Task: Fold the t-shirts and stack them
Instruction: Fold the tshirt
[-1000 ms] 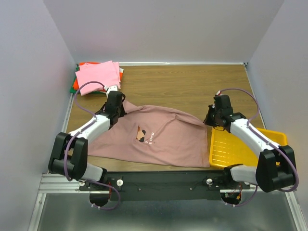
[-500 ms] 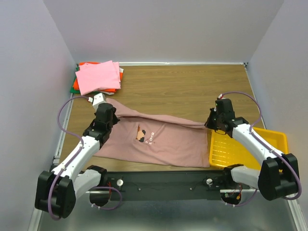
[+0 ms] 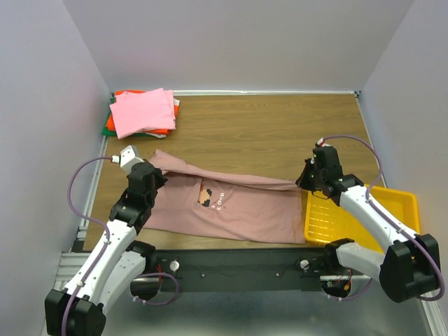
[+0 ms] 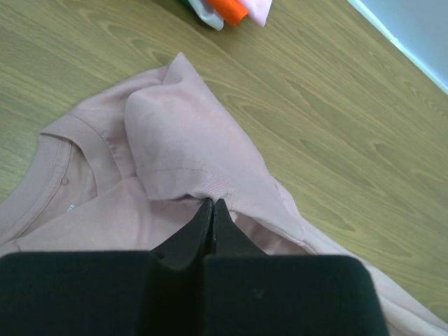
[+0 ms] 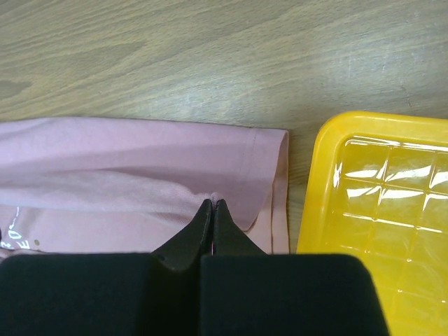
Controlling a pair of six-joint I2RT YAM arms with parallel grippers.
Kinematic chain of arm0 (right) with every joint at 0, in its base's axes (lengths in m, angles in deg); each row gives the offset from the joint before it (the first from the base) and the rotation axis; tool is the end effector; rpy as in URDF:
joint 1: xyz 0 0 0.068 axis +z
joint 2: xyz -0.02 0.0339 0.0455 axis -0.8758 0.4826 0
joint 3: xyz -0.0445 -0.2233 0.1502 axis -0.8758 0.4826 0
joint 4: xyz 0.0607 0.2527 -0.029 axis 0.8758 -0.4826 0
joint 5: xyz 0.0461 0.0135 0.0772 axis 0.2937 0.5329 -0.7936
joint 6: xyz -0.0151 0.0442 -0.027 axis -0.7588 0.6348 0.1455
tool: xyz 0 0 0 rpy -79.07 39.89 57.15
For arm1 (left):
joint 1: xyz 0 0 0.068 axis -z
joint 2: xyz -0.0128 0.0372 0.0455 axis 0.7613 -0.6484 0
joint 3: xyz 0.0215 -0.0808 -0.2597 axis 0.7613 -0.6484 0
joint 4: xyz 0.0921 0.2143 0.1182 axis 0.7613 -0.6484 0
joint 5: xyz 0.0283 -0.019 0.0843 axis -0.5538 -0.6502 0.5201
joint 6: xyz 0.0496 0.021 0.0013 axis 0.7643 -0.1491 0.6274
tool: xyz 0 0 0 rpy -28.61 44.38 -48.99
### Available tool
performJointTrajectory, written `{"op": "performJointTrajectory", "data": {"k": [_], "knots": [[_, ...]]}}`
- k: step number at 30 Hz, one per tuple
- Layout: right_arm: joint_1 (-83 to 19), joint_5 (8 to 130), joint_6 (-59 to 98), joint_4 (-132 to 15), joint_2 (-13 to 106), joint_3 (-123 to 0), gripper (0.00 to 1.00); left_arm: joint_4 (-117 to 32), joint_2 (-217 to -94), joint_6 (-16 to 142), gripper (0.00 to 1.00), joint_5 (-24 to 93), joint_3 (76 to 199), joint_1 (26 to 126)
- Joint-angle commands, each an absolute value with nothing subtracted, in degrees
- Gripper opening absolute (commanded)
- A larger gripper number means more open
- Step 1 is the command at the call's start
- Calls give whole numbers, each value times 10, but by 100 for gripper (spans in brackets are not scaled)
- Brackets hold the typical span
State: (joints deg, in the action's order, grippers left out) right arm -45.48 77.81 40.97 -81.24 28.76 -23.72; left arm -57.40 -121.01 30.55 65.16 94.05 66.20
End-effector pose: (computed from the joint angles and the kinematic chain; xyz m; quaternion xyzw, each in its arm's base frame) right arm 0.2134 0.0588 0.2162 0.1059 0.9299 0.1185 0.3316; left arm 0.1673 -0.0357 0.2461 -0.2945 0.7834 -0.1195 0.5342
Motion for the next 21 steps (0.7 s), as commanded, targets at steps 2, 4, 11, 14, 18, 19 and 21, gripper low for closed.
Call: {"op": "performJointTrajectory", "data": {"k": [2,4,11,14,18,19,21], "knots": [[-445,799,431,-839,260,-230,0,-594,-1198,275,0,673,932,662],[-444,802,435,-846,250,-232,0,-601,-1189,266,0,675,929,662],[-431,815,453,-861,235,-227,0,-616,-1130,241,0,678,919,665],[-421,830,462,-867,228,-224,0,-623,-1123,234,0,676,917,669],[-399,854,483,-877,208,-216,0,-641,-1105,215,0,671,916,686],[-394,859,489,-878,202,-214,1,-645,-1099,209,0,672,916,691],[-386,863,497,-878,181,-209,9,-667,-1074,185,5,681,917,703]]}}
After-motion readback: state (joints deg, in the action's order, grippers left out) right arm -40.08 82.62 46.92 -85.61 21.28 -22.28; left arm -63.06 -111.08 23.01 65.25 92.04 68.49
